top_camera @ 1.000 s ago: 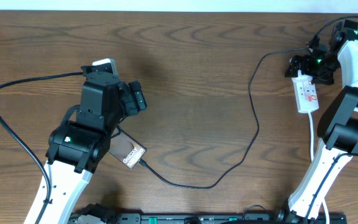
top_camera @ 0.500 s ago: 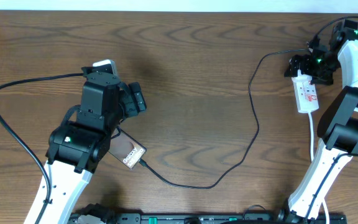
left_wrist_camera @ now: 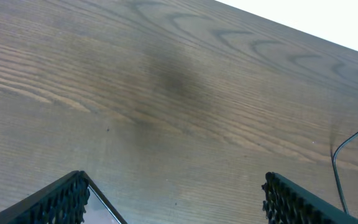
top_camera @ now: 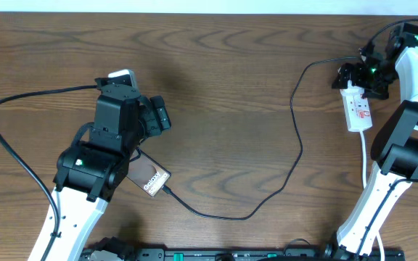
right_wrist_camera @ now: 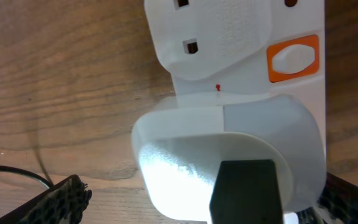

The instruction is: Plug charger to phone and switch on socket

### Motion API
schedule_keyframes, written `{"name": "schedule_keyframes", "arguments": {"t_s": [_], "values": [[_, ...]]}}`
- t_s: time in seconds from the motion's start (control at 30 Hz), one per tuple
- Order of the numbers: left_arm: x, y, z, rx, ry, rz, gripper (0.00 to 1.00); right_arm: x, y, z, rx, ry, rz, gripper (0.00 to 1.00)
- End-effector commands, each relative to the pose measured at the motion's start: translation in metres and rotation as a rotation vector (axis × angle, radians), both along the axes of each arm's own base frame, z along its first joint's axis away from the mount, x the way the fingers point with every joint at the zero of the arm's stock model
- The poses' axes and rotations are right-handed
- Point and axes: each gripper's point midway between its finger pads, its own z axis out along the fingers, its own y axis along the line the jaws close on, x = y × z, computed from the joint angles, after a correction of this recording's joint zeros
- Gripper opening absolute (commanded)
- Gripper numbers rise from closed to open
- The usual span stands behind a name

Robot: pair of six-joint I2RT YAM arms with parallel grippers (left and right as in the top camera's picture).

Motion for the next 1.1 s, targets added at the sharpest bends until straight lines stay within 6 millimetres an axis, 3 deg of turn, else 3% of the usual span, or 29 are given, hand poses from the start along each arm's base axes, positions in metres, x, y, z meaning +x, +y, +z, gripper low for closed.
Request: {"name": "schedule_keyframes", "arguments": {"t_s": [0.0, 0.3, 0.47, 0.57, 0.7, 0.87, 1.07], "values": [[0.002, 0.002, 0.008, 0.008, -0.017, 0.014, 0.88, 0.006, 0.079, 0.009, 0.339, -0.029, 0.056, 0.99], [0.0, 0.003, 0.005, 0.012, -0.003, 0.014, 0.88, 0.007, 0.076, 0.008, 0.324, -0.029, 0.053, 0.99], [0.0, 0.003, 0.005, 0.013, -0.003, 0.014, 0.88, 0.004, 0.05, -0.002, 0.204, 0.012, -0.009, 0.99], [0.0, 0.003, 0.005, 0.013, -0.003, 0.014, 0.88, 0.005, 0.031, 0.004, 0.158, 0.01, -0.048, 0.99], [0.0, 0.003, 0.005, 0.013, -0.003, 0.014, 0.88, 0.012, 0.007, 0.031, 0.137, -0.047, -0.089, 0.99], [0.0, 0.003, 0.005, 0.013, -0.003, 0.014, 0.88, 0.015, -0.029, 0.084, 0.069, -0.132, -0.154, 0.99], [0.0, 0.003, 0.005, 0.013, -0.003, 0.014, 0.88, -0.009, -0.064, 0.156, -0.123, -0.176, -0.262, 0.99]]}}
